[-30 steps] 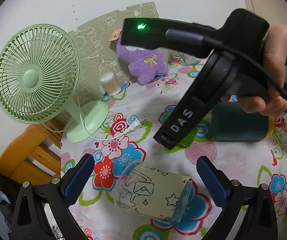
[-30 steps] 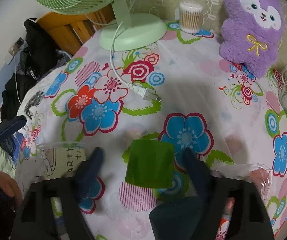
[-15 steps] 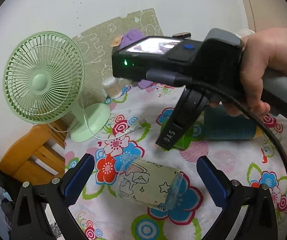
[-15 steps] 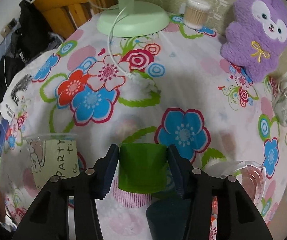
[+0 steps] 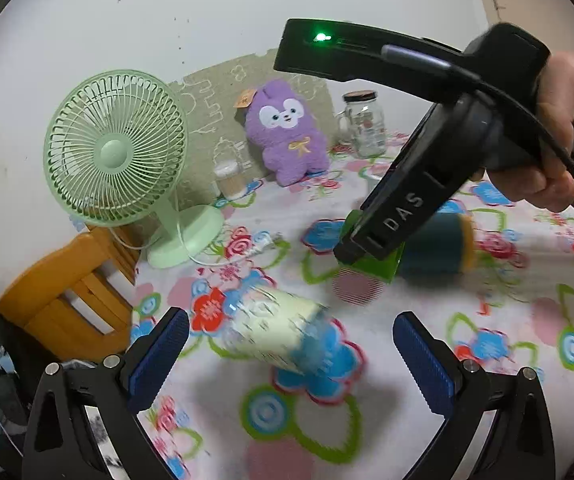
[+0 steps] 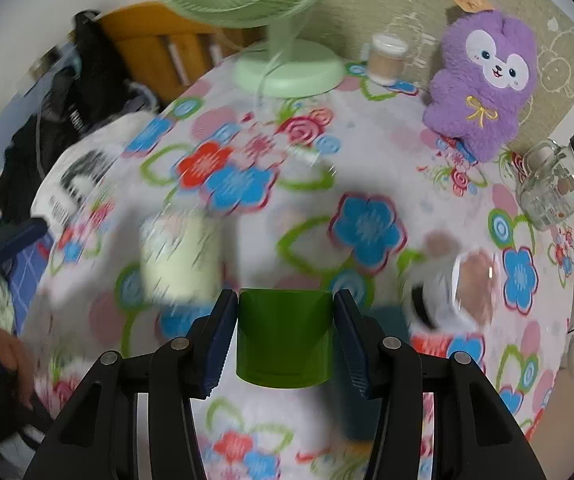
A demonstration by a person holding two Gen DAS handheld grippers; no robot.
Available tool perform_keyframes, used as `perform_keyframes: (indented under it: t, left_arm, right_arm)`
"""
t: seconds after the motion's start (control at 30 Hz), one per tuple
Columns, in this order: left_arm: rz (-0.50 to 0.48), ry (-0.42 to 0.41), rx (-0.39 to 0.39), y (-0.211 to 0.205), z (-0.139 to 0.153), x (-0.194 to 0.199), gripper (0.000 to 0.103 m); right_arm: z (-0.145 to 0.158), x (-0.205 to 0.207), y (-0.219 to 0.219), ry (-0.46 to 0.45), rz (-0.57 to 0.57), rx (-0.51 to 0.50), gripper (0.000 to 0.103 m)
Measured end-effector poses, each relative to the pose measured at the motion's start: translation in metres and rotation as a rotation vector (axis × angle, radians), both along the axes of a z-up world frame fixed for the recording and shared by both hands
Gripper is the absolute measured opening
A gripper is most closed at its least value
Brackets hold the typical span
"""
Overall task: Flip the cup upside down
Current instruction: 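Lift the green cup with the right gripper and carry it across the table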
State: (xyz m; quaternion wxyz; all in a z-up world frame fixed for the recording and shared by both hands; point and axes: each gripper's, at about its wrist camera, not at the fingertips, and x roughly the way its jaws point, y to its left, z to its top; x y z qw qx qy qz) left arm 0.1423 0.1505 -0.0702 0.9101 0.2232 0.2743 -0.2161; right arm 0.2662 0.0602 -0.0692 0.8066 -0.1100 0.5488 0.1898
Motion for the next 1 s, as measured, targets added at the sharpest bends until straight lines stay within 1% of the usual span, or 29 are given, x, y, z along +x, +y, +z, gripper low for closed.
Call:
perform_keyframes:
  t: [0.07,0.27,0.33,0.43,0.57,0.6,0.67,0.73,0.77,0.87,0.9,0.97,1.0]
  left_arm:
    - [-0.016,0.005,-0.027,0.001,-0.003,-0.022,0.103]
    - [-0.049,0.018,-0.067,-0.001,-0.012,-0.079,0.103]
    - [-0.056,0.042,-0.107,0.001,-0.015,-0.097,0.103]
    - [-0.039,0.075,-0.158,0.002,-0.02,-0.117,0.103]
    - [-0.007,0.129,-0.214,0.001,-0.028,-0.135,0.103]
    - [0.001,0.139,-0.216,0.0,-0.03,-0.137,0.103]
    - [0.057,0.138,-0.207,0.001,-0.035,-0.143,0.103]
    - [0.075,0.139,-0.239,0.006,-0.037,-0.146,0.103]
    - [0.081,0.156,-0.248,0.007,-0.04,-0.147,0.103]
    - [0.108,0.154,-0.244,0.01,-0.046,-0.151,0.103]
    - [0.11,0.163,-0.243,0.01,-0.048,-0.151,0.103]
    - [0.109,0.175,-0.253,0.012,-0.049,-0.151,0.103]
    - [0.105,0.178,-0.254,0.012,-0.049,-0.152,0.103]
  right_arm:
    - [-0.002,-0.026,0.003,-0.002,0.036,0.001,0.052]
    - [-0.013,-0.091,0.009,0.009,0.095,-0.016,0.052]
    - [-0.016,-0.112,0.012,0.011,0.114,-0.035,0.052]
    - [-0.02,-0.132,0.014,0.029,0.128,-0.07,0.052]
    - [-0.03,-0.149,0.016,0.079,0.13,-0.074,0.052]
    - [-0.035,-0.153,0.018,0.09,0.132,-0.085,0.052]
    - [-0.044,-0.158,0.018,0.099,0.129,-0.112,0.052]
    - [-0.055,-0.16,0.017,0.13,0.124,-0.122,0.052]
    - [-0.058,-0.161,0.017,0.137,0.12,-0.115,0.052]
    - [-0.058,-0.161,0.017,0.129,0.113,-0.106,0.053]
    - [-0.059,-0.161,0.018,0.131,0.12,-0.111,0.054]
    - [-0.064,-0.161,0.019,0.133,0.108,-0.133,0.063]
    - [-0.066,-0.161,0.019,0.128,0.102,-0.136,0.074]
